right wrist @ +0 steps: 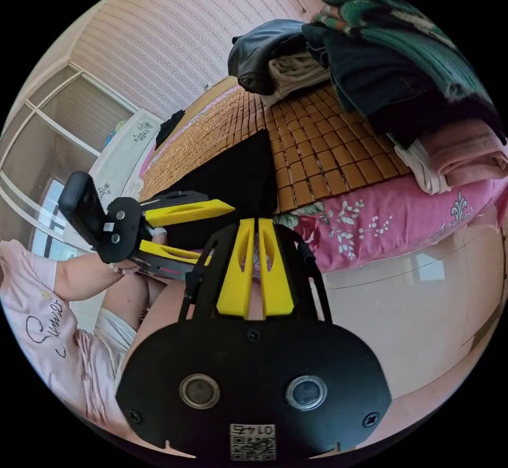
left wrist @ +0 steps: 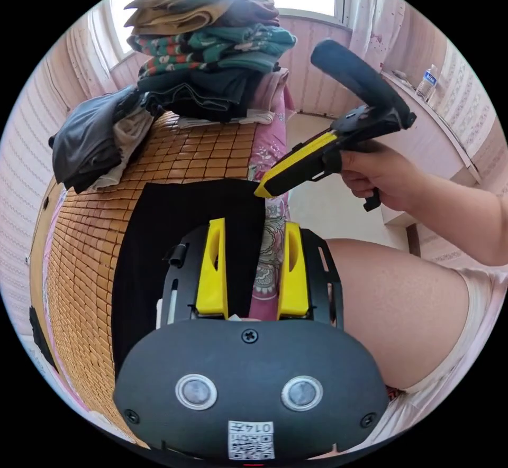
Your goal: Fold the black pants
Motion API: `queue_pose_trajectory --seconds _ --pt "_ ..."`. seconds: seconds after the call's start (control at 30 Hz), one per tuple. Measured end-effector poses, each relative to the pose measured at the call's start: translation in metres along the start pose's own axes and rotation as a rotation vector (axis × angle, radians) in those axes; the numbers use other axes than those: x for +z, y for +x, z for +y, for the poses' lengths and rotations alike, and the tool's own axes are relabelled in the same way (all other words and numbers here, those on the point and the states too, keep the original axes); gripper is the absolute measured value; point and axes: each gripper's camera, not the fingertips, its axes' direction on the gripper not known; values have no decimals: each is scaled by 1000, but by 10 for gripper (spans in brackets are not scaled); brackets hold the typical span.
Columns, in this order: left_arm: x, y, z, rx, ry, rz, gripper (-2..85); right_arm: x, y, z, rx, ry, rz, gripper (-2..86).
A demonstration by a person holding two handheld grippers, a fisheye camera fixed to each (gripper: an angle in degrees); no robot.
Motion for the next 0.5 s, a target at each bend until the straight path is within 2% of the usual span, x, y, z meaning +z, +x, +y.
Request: queue_pose_trajectory --seconds 0.1,0.13,0.23,0.33,0.4,0.47,0.5 --pt "33 -1 -20 -5 -99 27 127 -26 9 -4 -26 28 -103 12" --pt "33 0 -22 -8 -68 -18 77 -33 11 -5 -45 26 -114 12" --pt "31 -3 -21 -41 -53 -99 2 -50 25 -5 -12 30 -32 20" --pt "19 -17 -12 -115 0 -33 -7 -68 53 -2 89 68 16 34" --pt "8 -22 -6 -137 32 -22 -9 -74 72 -1 122 98 -109 60" --pt "-7 -25 2 -137 63 -17 -9 -69 102 -1 269 146 -316 159" --pt "-10 -25 3 -138 69 -15 -10 -67 109 -2 304 155 -373 164"
